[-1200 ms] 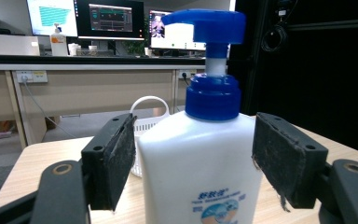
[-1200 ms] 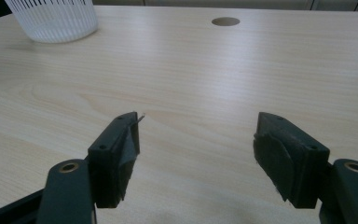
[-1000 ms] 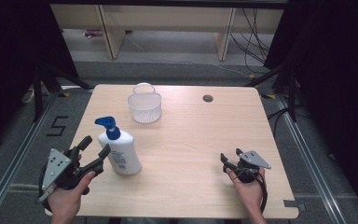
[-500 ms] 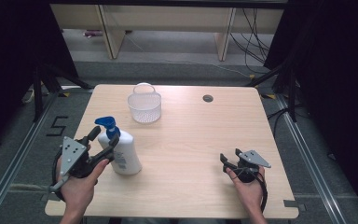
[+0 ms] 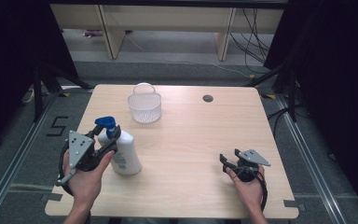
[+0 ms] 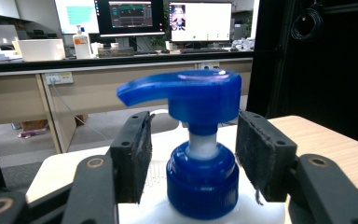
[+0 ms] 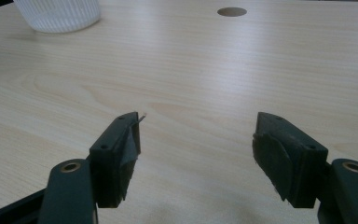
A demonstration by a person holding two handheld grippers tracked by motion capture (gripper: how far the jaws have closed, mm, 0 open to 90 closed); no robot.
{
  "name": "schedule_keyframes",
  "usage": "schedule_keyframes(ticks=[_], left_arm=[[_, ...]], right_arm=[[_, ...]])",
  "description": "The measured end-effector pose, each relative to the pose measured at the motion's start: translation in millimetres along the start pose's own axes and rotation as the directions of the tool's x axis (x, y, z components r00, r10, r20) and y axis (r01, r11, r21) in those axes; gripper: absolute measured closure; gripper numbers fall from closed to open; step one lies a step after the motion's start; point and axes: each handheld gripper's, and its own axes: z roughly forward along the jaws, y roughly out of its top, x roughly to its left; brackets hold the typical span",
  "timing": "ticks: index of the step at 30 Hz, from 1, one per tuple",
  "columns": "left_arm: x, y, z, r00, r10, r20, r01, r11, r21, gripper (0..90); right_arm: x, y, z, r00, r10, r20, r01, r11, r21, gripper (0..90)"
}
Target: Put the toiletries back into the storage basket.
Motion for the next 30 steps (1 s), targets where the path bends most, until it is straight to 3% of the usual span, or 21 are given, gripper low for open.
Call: schedule_keyframes(ticks=[6, 13, 16, 17, 19, 30], left_arm=[[-4.8, 2.1, 1.8, 0.9998, 0.01, -0.015, -0.01, 0.9999, 0.004, 50.8], [-5.2, 3.9, 1.8, 0.9994, 0.006, -0.035, -0.006, 1.0, -0.007, 55.5], [-5.5, 5.1, 1.9, 0.9996, 0.003, -0.029, -0.003, 1.0, -0.009, 56.7], [-5.9, 5.5, 2.0, 0.9996, 0.003, -0.028, -0.003, 0.9999, -0.011, 57.4], [-6.1, 6.2, 2.4, 0.9996, -0.003, -0.029, 0.003, 0.9999, -0.01, 58.0], [-3.5, 8.6, 2.3, 0.9999, -0.013, -0.003, 0.013, 0.9999, 0.002, 59.6]], right_arm=[[-1.1, -0.4, 1.5, 0.9998, -0.017, 0.006, 0.017, 1.0, -0.005, 32.6], [-0.3, 0.1, 1.0, 1.0, -0.001, 0.006, 0.001, 1.0, 0.002, 32.4], [0.2, 0.1, 0.8, 1.0, 0.004, 0.005, -0.004, 1.0, 0.009, 32.4], [2.0, -0.2, 0.6, 0.9996, 0.03, -0.001, -0.03, 0.999, 0.013, 32.4], [0.2, -0.2, 1.9, 0.9999, 0.004, 0.015, -0.004, 1.0, 0.007, 32.3], [0.1, -0.1, 2.7, 1.0, 0.004, 0.002, -0.004, 1.0, 0.017, 32.3]])
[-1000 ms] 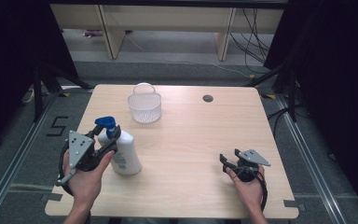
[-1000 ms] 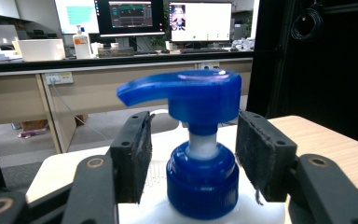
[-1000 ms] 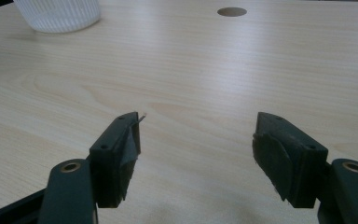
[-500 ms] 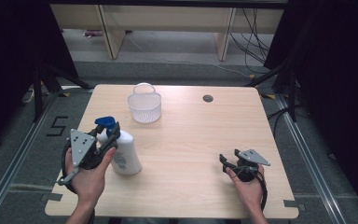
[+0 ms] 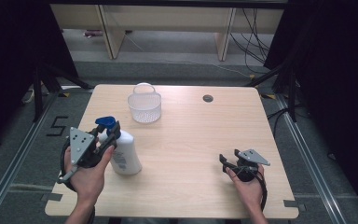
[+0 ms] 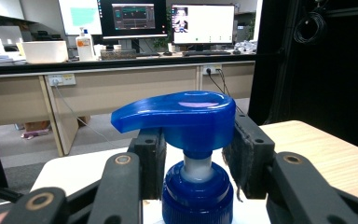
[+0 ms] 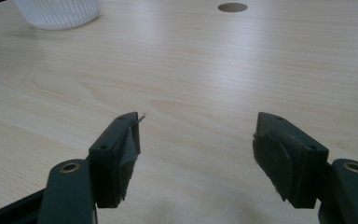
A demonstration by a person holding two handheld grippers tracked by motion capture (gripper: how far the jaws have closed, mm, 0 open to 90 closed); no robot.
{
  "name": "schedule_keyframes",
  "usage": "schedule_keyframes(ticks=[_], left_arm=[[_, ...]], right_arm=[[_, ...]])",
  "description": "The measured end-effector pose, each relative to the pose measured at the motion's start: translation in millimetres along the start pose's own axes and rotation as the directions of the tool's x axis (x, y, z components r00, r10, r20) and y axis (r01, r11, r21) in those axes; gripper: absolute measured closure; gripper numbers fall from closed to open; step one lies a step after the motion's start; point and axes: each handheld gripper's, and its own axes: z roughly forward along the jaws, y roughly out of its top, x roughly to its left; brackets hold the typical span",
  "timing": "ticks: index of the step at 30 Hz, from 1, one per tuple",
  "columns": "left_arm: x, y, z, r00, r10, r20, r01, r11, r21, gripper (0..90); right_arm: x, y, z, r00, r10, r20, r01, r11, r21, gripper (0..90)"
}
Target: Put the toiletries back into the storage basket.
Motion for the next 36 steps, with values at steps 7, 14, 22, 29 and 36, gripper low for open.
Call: schedule_keyframes(ticks=[7, 14, 22, 29, 36], left_arm=[[1.5, 0.5, 0.4, 0.9998, -0.009, 0.016, 0.009, 1.0, -0.002, 59.8], [4.2, 2.7, 2.0, 0.9994, -0.017, 0.03, 0.017, 0.9998, 0.01, 59.9], [2.6, 3.8, 4.5, 0.9988, -0.023, 0.042, 0.023, 0.9996, 0.016, 59.9], [2.9, 6.1, 8.6, 0.9983, -0.04, 0.042, 0.039, 0.9992, 0.008, 60.0], [1.8, 13.2, 12.6, 0.9983, -0.038, 0.044, 0.038, 0.9992, -0.007, 60.0]], right_arm=[[-0.3, 0.0, 0.6, 1.0, -0.004, 0.006, 0.004, 1.0, -0.007, 32.4], [-1.3, 0.0, 0.6, 1.0, 0.0, -0.001, 0.0, 1.0, -0.006, 32.4], [-1.3, 0.0, 0.6, 1.0, 0.0, 0.001, 0.0, 1.0, -0.007, 32.4], [-1.1, 0.1, -0.4, 1.0, 0.005, 0.004, -0.005, 1.0, -0.001, 32.3], [-1.1, 0.3, -0.3, 1.0, 0.009, -0.001, -0.009, 1.0, 0.007, 32.3]])
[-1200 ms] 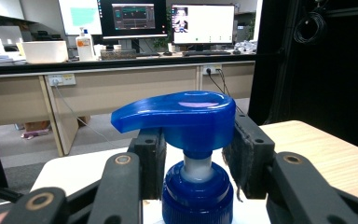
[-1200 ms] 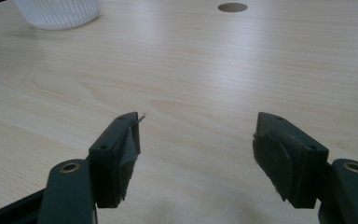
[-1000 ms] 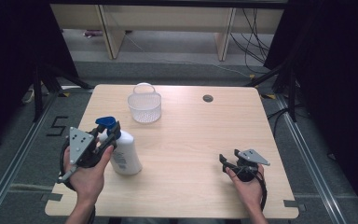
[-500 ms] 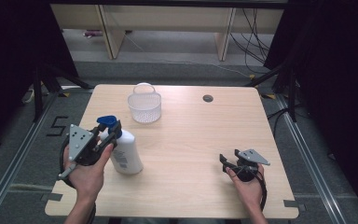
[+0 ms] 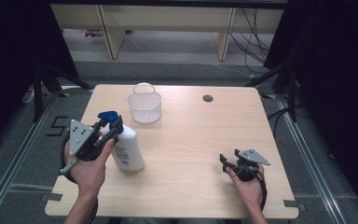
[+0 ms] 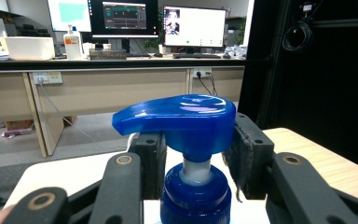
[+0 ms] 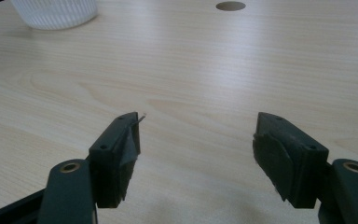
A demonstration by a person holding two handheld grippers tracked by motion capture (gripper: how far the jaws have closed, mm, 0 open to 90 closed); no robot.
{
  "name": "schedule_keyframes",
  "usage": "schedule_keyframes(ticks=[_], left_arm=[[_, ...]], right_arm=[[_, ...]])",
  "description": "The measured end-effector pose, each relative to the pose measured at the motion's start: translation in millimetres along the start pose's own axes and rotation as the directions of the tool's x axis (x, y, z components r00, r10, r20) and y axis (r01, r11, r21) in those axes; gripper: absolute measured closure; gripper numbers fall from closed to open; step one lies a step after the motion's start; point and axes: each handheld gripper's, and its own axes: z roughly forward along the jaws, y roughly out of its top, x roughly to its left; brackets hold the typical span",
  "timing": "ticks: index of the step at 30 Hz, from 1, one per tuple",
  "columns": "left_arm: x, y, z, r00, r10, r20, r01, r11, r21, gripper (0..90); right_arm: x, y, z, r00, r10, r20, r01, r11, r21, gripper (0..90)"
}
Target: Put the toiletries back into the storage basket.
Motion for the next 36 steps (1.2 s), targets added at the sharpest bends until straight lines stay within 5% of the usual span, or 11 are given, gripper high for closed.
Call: schedule_keyframes(ticks=[4, 7, 9, 11, 13, 24, 27, 36], left_arm=[[-0.3, 4.5, 3.3, 1.0, 0.0, -0.002, 0.0, 0.9999, -0.014, 59.9], [-0.4, 7.7, 6.5, 1.0, 0.001, -0.002, -0.001, 0.9998, -0.022, 60.0], [0.1, 11.0, 9.0, 1.0, -0.006, -0.004, 0.005, 0.9995, -0.032, 59.9], [0.7, 14.0, 11.3, 1.0, -0.001, -0.001, 0.001, 0.9992, -0.041, 59.9], [0.7, 16.4, 13.5, 1.0, 0.005, 0.0, -0.005, 0.9989, -0.047, 59.9], [1.8, 27.3, 25.8, 1.0, 0.008, 0.0, -0.008, 0.9977, -0.067, 60.0], [2.5, 30.1, 29.2, 1.0, 0.002, 0.003, -0.002, 0.9973, -0.073, 59.9], [2.2, 38.3, 39.3, 1.0, 0.003, 0.006, -0.003, 0.9963, -0.085, 60.0]], right_arm=[[0.3, -0.1, 0.0, 0.9999, -0.004, 0.014, 0.004, 1.0, -0.009, 32.3], [3.6, -0.4, -1.1, 0.9992, 0.038, 0.009, -0.038, 0.999, 0.003, 32.3], [0.5, -0.1, -0.4, 0.9999, -0.002, 0.011, 0.002, 1.0, -0.013, 32.4], [2.5, -0.6, -0.6, 0.9996, 0.029, 0.001, -0.029, 0.999, -0.016, 32.3], [0.6, -0.2, -0.6, 1.0, 0.0, 0.005, 0.0, 1.0, -0.018, 32.3], [0.2, -0.8, -0.9, 1.0, -0.001, 0.009, 0.001, 0.999, -0.036, 32.4], [2.8, -1.2, -2.4, 0.9992, 0.039, 0.006, -0.039, 0.999, -0.02, 32.4], [-0.2, -1.7, -1.2, 0.9999, 0.008, 0.011, -0.008, 0.999, -0.044, 32.4]])
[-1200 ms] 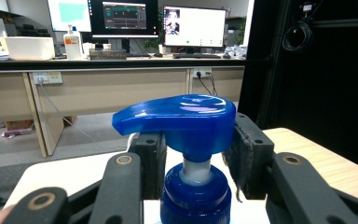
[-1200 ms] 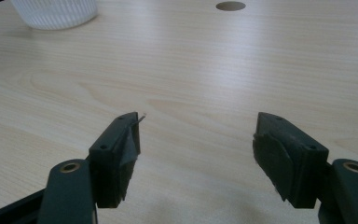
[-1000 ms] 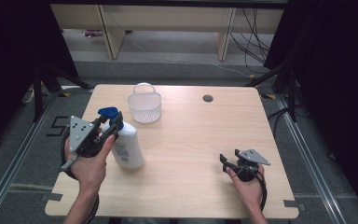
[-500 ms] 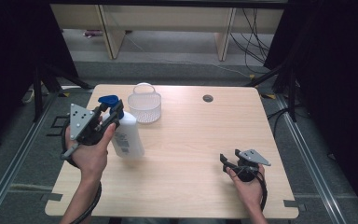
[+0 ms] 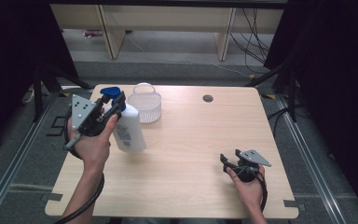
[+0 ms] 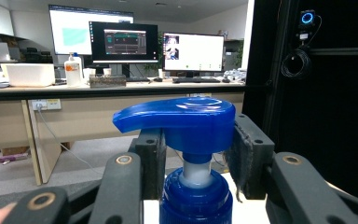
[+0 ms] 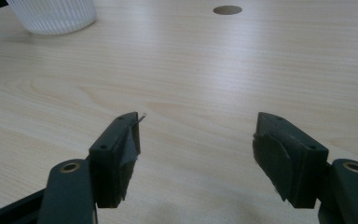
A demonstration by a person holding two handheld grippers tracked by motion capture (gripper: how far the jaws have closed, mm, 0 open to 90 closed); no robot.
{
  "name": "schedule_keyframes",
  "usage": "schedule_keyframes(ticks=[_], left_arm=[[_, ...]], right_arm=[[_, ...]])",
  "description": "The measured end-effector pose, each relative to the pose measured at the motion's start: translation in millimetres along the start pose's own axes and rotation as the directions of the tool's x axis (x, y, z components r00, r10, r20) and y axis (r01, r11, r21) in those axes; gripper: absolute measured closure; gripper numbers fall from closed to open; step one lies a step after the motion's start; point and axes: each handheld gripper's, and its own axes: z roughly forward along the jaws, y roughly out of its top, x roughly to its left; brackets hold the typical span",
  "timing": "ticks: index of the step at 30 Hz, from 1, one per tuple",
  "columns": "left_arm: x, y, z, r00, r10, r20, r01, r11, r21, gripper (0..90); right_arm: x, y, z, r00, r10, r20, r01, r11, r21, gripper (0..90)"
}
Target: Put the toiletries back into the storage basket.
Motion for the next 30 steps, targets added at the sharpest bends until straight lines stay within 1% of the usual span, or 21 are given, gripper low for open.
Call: schedule_keyframes(ticks=[1, 2, 3, 4, 5, 7, 12, 16, 17, 22, 24, 26, 27, 28, 29, 30], left_arm=[[0.0, 0.6, 1.4, 1.0, -0.001, 0.001, 0.001, 1.0, -0.001, 60.0], [-0.1, 1.2, 2.9, 1.0, -0.001, 0.002, 0.001, 1.0, -0.002, 60.0], [-0.2, 1.6, 4.3, 1.0, -0.002, 0.001, 0.002, 1.0, -0.002, 60.0], [-0.1, 1.9, 5.7, 1.0, 0.001, 0.001, -0.001, 1.0, -0.001, 60.0], [-0.4, 2.0, 8.2, 1.0, -0.005, -0.001, 0.005, 1.0, -0.002, 59.9], [-0.1, 2.2, 9.6, 1.0, -0.003, -0.003, 0.003, 1.0, 0.003, 60.0], [-0.1, 2.6, 15.8, 0.9999, -0.009, -0.007, 0.009, 1.0, -0.002, 60.0], [-0.8, 4.6, 20.8, 1.0, -0.006, -0.007, 0.006, 1.0, -0.005, 59.9], [-0.7, 5.7, 23.7, 1.0, -0.006, -0.008, 0.006, 1.0, -0.004, 60.0], [-0.4, 7.0, 28.9, 0.9999, -0.01, -0.01, 0.01, 0.9999, -0.006, 59.9], [-0.6, 8.0, 30.7, 0.9999, -0.009, -0.007, 0.009, 1.0, -0.002, 60.0], [-0.2, 10.7, 34.1, 1.0, 0.001, 0.001, -0.001, 1.0, 0.0, 60.0], [0.0, 12.8, 36.3, 1.0, -0.003, 0.002, 0.003, 1.0, -0.001, 59.9], [0.2, 14.3, 38.0, 1.0, -0.002, 0.005, 0.002, 1.0, -0.004, 60.0], [-0.1, 17.4, 40.8, 1.0, 0.001, 0.005, -0.001, 1.0, -0.008, 59.9], [-0.1, 17.4, 40.8, 1.0, 0.001, 0.005, -0.001, 1.0, -0.008, 59.9]], right_arm=[[-0.4, 0.0, -0.5, 1.0, -0.008, 0.004, 0.008, 1.0, 0.005, 32.4], [-0.2, -0.1, 0.0, 0.9999, 0.002, -0.014, -0.002, 1.0, -0.004, 32.4], [-0.1, -0.1, 0.0, 0.9999, 0.002, -0.01, -0.002, 1.0, -0.005, 32.4], [1.8, -0.3, -0.7, 0.9997, 0.022, -0.007, -0.022, 1.0, 0.0, 32.4], [-0.5, 0.2, -1.4, 0.9999, -0.013, 0.006, 0.013, 1.0, -0.003, 32.4], [-0.6, 0.2, -1.4, 0.9999, -0.011, 0.007, 0.011, 1.0, -0.003, 32.4], [-0.8, 0.0, -1.9, 0.9999, -0.014, 0.004, 0.014, 1.0, -0.003, 32.4], [-0.1, -0.2, -0.8, 0.9999, -0.011, -0.001, 0.011, 1.0, -0.008, 32.4], [0.7, 0.2, -1.6, 1.0, -0.003, -0.001, 0.003, 1.0, 0.001, 32.4], [1.3, 0.1, -2.0, 1.0, 0.001, -0.005, -0.001, 1.0, 0.004, 32.5], [1.4, 0.0, -2.0, 1.0, 0.0, -0.004, 0.0, 1.0, 0.003, 32.5], [1.2, 0.1, -1.9, 1.0, 0.001, -0.007, -0.001, 1.0, 0.005, 32.5], [0.5, 0.2, -1.5, 1.0, -0.002, -0.008, 0.002, 1.0, 0.005, 32.5], [1.8, 0.2, -2.6, 0.9996, 0.027, -0.009, -0.027, 0.999, 0.021, 32.5], [-0.6, 0.4, -2.4, 1.0, -0.009, -0.004, 0.009, 1.0, 0.009, 32.4], [-0.6, 0.4, -2.4, 1.0, -0.009, -0.004, 0.009, 1.0, 0.009, 32.4]])
